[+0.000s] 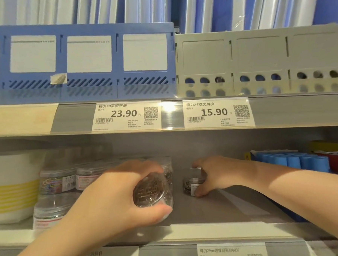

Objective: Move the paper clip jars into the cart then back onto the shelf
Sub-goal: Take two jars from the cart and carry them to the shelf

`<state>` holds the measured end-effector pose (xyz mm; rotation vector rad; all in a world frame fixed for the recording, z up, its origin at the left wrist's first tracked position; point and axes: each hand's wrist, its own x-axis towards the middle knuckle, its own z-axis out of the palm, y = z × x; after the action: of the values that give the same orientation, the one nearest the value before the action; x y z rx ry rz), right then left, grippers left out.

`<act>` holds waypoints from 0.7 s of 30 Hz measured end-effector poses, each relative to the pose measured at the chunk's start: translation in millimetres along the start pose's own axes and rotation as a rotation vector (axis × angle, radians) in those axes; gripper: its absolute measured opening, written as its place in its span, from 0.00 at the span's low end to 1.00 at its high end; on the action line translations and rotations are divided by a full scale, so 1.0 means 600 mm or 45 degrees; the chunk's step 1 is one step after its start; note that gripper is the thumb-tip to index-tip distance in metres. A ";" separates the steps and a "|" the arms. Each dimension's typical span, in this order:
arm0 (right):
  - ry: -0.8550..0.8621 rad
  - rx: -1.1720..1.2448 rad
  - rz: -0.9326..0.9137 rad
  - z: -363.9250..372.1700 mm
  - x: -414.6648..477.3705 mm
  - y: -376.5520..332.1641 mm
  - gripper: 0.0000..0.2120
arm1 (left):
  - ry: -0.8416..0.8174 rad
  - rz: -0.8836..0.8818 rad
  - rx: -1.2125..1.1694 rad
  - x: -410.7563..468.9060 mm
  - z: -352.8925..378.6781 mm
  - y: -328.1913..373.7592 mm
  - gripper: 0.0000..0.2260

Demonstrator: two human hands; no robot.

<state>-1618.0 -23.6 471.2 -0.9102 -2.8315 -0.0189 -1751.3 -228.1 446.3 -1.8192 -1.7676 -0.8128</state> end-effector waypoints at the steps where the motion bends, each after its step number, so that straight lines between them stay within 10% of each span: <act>1: 0.008 -0.007 0.004 0.003 0.009 -0.002 0.40 | -0.009 0.002 -0.002 -0.001 0.001 0.000 0.25; 21: 0.216 -0.031 -0.005 0.054 0.077 0.002 0.37 | 0.079 -0.054 0.025 -0.010 0.017 -0.019 0.23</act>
<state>-1659.5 6.0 446.4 -0.8644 -2.6820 -0.1253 -1761.7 -224.7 434.1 -1.7306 -1.7737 -0.8562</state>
